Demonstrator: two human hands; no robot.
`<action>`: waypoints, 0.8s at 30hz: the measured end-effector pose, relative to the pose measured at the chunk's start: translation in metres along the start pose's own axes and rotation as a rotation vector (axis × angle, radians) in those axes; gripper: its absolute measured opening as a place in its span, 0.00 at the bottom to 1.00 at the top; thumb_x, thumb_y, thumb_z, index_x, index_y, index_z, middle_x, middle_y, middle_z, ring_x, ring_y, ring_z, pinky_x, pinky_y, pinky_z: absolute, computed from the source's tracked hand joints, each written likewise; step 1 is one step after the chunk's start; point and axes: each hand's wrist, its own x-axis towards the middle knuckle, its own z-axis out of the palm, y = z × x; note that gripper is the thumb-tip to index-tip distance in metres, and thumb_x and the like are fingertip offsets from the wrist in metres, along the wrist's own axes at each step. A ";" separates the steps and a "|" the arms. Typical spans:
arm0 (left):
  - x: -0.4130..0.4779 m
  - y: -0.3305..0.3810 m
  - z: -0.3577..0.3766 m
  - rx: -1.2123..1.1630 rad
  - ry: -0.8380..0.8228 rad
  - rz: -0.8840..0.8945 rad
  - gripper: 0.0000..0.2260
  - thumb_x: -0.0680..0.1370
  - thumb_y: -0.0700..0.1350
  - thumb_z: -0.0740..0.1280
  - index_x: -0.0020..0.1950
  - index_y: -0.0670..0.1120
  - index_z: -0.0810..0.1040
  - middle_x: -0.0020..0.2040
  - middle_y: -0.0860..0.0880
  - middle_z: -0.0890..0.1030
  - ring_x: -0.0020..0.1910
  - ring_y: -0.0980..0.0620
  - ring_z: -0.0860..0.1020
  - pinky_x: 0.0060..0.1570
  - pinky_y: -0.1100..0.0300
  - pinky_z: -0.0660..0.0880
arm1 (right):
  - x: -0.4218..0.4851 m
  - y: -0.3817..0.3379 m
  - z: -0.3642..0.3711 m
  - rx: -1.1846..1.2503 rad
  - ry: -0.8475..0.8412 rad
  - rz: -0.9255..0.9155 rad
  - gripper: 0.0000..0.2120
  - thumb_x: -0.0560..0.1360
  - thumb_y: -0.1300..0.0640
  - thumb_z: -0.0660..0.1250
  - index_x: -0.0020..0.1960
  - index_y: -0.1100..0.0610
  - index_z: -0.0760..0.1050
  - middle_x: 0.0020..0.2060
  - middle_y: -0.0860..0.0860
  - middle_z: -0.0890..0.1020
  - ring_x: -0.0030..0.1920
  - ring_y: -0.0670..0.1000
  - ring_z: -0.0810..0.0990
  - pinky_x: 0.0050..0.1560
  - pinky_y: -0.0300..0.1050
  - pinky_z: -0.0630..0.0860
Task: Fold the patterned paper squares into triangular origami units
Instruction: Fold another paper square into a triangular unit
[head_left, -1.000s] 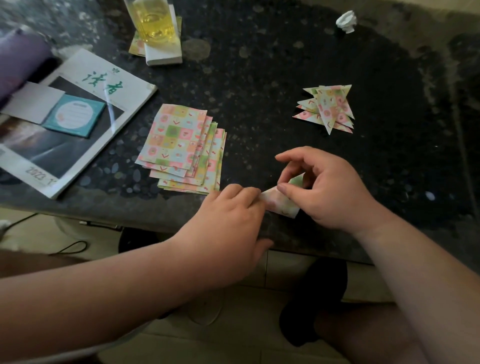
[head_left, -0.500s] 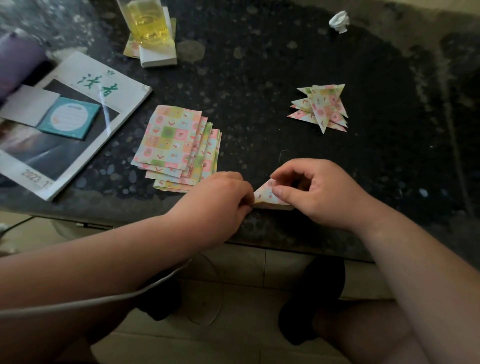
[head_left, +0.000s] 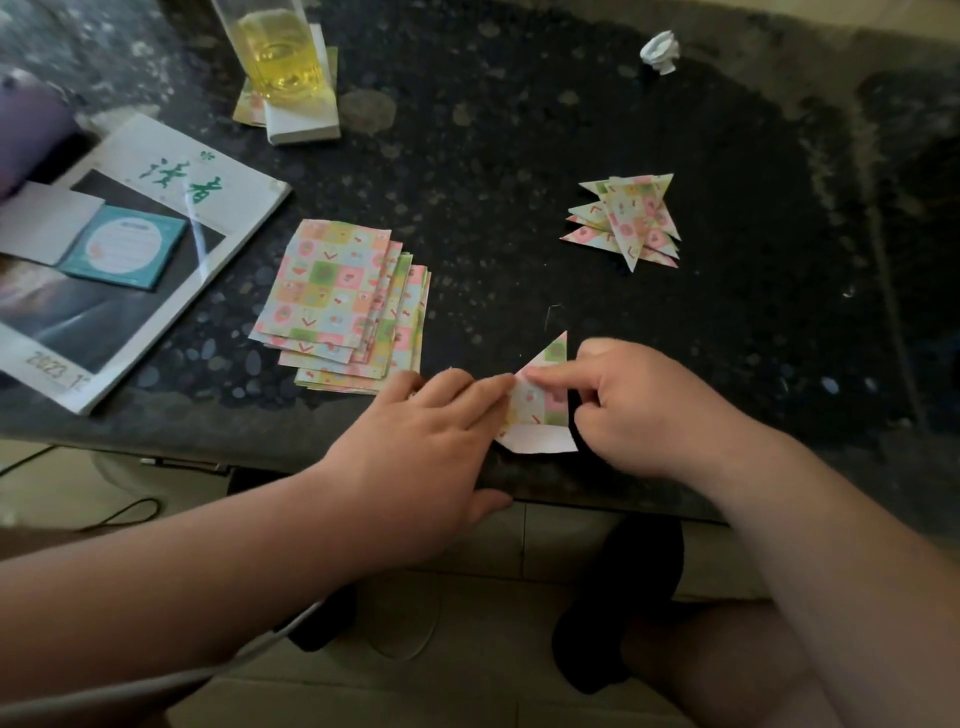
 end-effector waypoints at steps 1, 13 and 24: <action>0.001 0.000 0.001 0.001 -0.001 0.011 0.37 0.77 0.69 0.51 0.79 0.47 0.66 0.78 0.51 0.66 0.73 0.48 0.66 0.67 0.46 0.69 | -0.003 -0.002 0.001 -0.057 -0.029 0.014 0.30 0.78 0.59 0.59 0.74 0.33 0.69 0.46 0.41 0.70 0.53 0.48 0.73 0.53 0.50 0.77; 0.010 -0.005 -0.002 -0.011 0.019 0.054 0.30 0.83 0.62 0.52 0.83 0.53 0.55 0.82 0.58 0.54 0.81 0.54 0.50 0.78 0.43 0.51 | -0.003 -0.025 -0.016 -0.236 0.026 0.314 0.35 0.78 0.56 0.61 0.78 0.30 0.57 0.76 0.47 0.70 0.71 0.55 0.72 0.57 0.54 0.80; 0.020 -0.015 0.010 -0.125 0.265 0.068 0.13 0.80 0.48 0.67 0.64 0.57 0.81 0.68 0.59 0.76 0.67 0.53 0.72 0.63 0.49 0.61 | 0.001 -0.021 -0.018 0.001 -0.029 -0.178 0.18 0.76 0.57 0.69 0.63 0.44 0.80 0.60 0.39 0.75 0.63 0.43 0.74 0.61 0.41 0.74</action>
